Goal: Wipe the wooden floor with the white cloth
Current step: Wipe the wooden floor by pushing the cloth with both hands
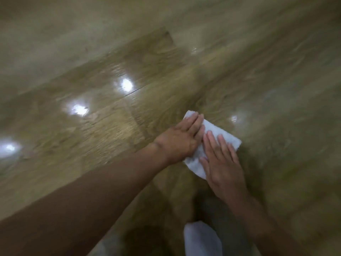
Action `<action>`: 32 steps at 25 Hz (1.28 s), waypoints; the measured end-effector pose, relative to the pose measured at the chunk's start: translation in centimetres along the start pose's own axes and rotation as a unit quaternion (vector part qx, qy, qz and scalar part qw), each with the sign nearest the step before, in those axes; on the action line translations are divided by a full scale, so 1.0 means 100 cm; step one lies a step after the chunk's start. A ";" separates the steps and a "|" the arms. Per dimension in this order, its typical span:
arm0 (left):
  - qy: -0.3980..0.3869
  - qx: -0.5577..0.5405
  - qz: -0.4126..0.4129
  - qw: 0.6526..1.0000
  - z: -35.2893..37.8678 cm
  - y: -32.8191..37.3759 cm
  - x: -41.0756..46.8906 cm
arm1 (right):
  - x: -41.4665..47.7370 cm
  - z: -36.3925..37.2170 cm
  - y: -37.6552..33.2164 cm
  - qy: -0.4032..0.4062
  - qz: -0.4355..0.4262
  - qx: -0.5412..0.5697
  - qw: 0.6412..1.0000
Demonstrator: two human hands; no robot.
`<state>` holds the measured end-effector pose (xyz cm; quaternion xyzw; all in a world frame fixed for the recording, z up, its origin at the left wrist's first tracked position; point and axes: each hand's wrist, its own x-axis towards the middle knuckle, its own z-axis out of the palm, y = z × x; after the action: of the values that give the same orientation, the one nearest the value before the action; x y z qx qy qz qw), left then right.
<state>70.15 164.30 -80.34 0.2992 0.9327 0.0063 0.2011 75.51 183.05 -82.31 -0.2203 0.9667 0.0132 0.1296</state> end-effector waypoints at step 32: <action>-0.031 0.241 0.372 0.896 -0.002 0.021 0.044 | -0.038 -0.002 -0.088 -0.049 0.398 0.175 0.899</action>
<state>68.01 168.54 -81.54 0.6636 0.7196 -0.1535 0.1351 82.57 176.67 -80.90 0.2095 0.9531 -0.0949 0.1967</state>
